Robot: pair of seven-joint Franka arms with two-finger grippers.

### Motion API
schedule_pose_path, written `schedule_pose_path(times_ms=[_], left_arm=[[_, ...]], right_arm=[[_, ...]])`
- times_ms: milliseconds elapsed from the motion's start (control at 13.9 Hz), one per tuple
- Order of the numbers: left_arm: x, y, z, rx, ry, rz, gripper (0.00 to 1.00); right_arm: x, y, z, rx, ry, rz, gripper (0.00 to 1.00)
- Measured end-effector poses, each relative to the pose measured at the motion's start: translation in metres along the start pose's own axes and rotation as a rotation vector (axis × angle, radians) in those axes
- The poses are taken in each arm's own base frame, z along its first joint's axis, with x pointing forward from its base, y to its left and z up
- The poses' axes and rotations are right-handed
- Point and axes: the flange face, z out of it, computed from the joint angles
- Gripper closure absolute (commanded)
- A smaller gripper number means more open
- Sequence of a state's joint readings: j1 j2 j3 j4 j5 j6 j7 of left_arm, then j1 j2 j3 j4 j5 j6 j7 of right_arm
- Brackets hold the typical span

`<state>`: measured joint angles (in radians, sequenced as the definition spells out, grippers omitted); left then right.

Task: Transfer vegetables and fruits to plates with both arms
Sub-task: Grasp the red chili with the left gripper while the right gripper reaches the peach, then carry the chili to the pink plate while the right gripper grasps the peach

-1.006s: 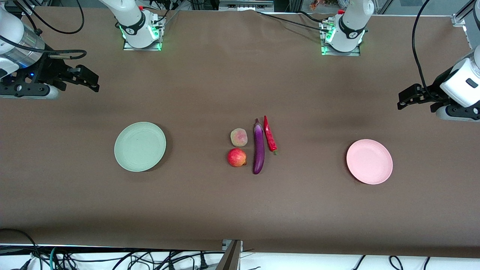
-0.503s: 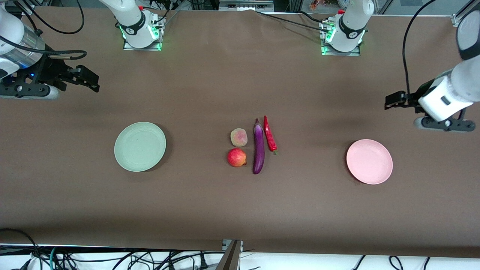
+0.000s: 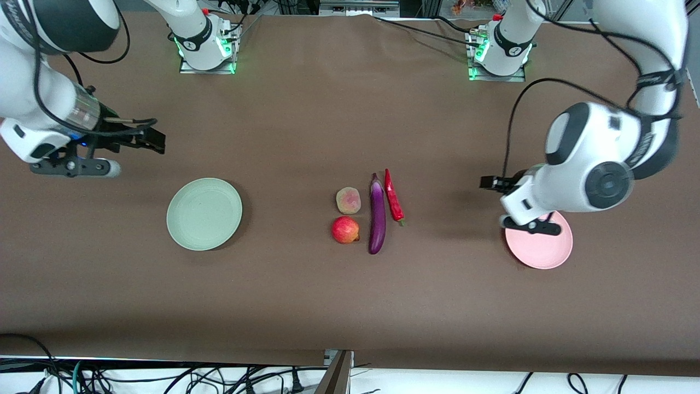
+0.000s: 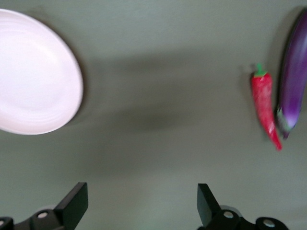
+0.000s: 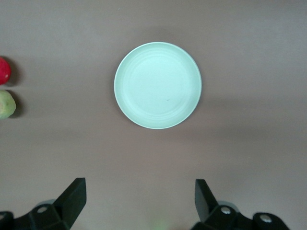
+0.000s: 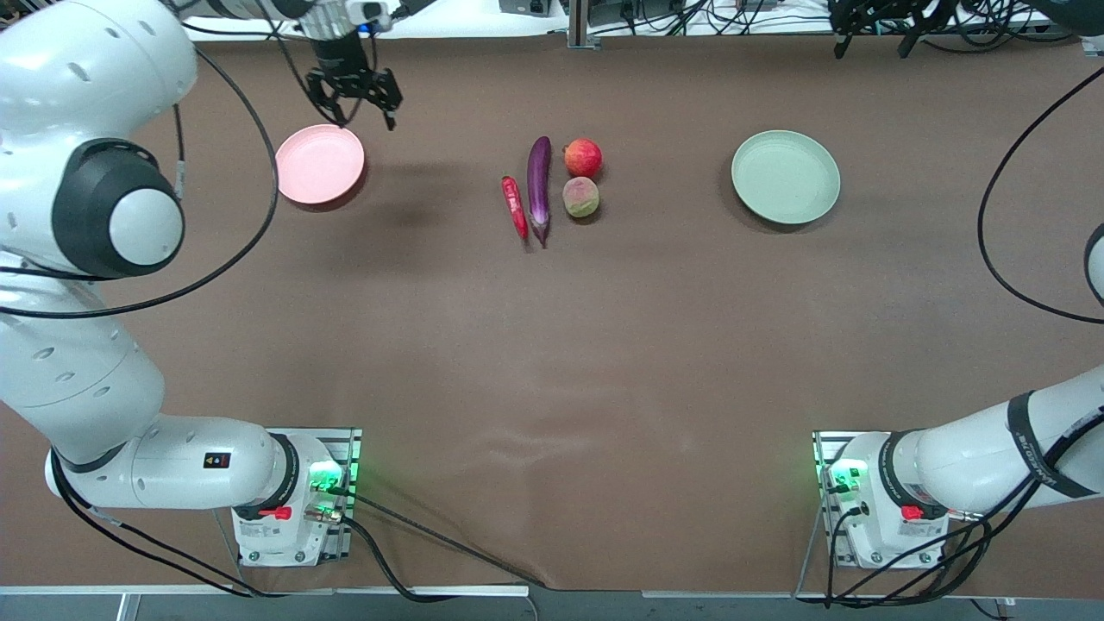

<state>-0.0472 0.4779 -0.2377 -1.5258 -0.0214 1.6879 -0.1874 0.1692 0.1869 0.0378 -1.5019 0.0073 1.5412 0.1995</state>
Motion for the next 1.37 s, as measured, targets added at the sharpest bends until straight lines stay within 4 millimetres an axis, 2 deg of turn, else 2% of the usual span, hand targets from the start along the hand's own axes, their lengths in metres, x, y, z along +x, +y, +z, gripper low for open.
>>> schedule_pose_path(times_ms=[144, 287, 431, 647, 790, 1006, 1150, 1222, 1293, 1365], left_arm=[[0.007, 0.048, 0.023, 0.004, 0.027, -0.098, 0.00], [0.015, 0.090, 0.052, -0.005, 0.063, -0.158, 0.00], [0.027, 0.122, 0.086, -0.028, 0.101, -0.202, 0.00], [0.039, 0.152, 0.144, -0.045, 0.107, -0.245, 0.01], [0.044, 0.159, 0.173, -0.050, 0.102, -0.246, 0.23], [0.046, 0.170, 0.196, -0.058, 0.109, -0.235, 0.58], [0.047, 0.174, 0.208, -0.058, 0.108, -0.231, 0.67], [0.048, 0.173, 0.207, -0.058, 0.109, -0.233, 0.78], [0.049, 0.173, 0.205, -0.059, 0.113, -0.235, 0.85], [0.050, 0.172, 0.204, -0.060, 0.115, -0.237, 0.85]], right_arm=[[0.013, -0.035, 0.027, -0.013, -0.002, -0.053, 0.00], [0.029, -0.078, 0.069, -0.022, -0.006, -0.113, 0.00], [0.039, -0.119, 0.096, -0.006, 0.035, -0.137, 0.00], [0.052, -0.159, 0.130, 0.029, 0.071, -0.041, 0.00], [0.059, -0.192, 0.156, 0.051, 0.105, 0.039, 0.00], [0.055, -0.251, 0.195, 0.073, 0.117, 0.072, 0.00], [0.048, -0.288, 0.217, 0.108, 0.091, 0.118, 0.00], [0.046, -0.305, 0.223, 0.121, 0.094, 0.146, 0.00], [0.044, -0.317, 0.225, 0.135, 0.104, 0.168, 0.00], [0.045, -0.324, 0.225, 0.151, 0.117, 0.189, 0.00]])
